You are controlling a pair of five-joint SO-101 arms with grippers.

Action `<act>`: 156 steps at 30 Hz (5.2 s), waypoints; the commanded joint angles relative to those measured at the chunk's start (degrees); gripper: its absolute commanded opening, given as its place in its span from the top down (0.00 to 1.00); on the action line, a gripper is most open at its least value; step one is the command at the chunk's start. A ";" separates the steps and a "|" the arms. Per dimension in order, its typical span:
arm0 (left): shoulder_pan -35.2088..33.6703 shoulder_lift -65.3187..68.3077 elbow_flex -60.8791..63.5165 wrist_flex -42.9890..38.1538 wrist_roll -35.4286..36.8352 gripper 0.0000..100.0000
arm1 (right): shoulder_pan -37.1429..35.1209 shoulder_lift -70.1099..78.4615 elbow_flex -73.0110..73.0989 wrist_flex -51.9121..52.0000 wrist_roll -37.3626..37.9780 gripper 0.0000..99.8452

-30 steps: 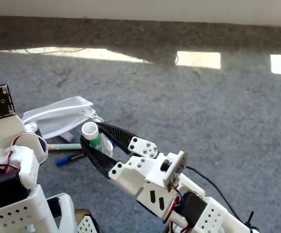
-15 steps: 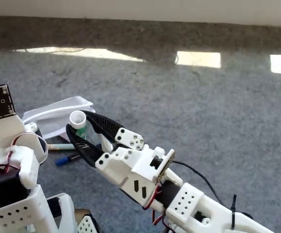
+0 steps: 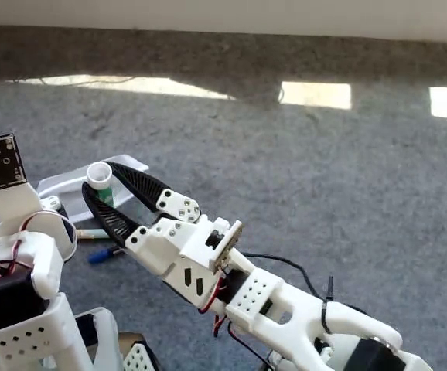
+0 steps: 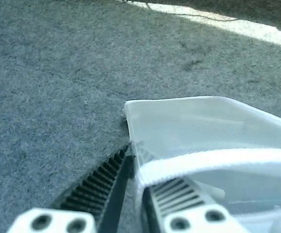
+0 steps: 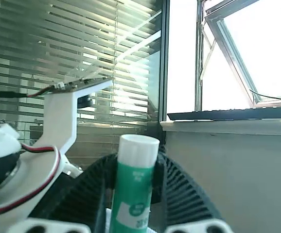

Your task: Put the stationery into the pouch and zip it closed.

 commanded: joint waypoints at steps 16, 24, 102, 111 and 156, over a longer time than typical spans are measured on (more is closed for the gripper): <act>1.27 -0.57 -0.66 -1.76 0.44 0.99 | 0.66 22.90 -14.90 -14.73 9.23 0.99; 1.19 -0.57 -0.66 -1.76 0.53 0.99 | 0.57 31.96 -14.81 -25.36 14.24 0.95; -26.77 -0.13 -1.54 -5.01 3.96 0.99 | 17.54 -3.74 -28.70 98.59 -9.14 0.86; -26.51 -0.22 1.10 -7.56 3.96 0.99 | 18.07 17.19 -53.93 121.01 -27.69 0.86; -26.33 -0.57 2.15 -7.21 3.96 0.99 | 15.69 55.08 -83.74 128.31 -57.32 0.86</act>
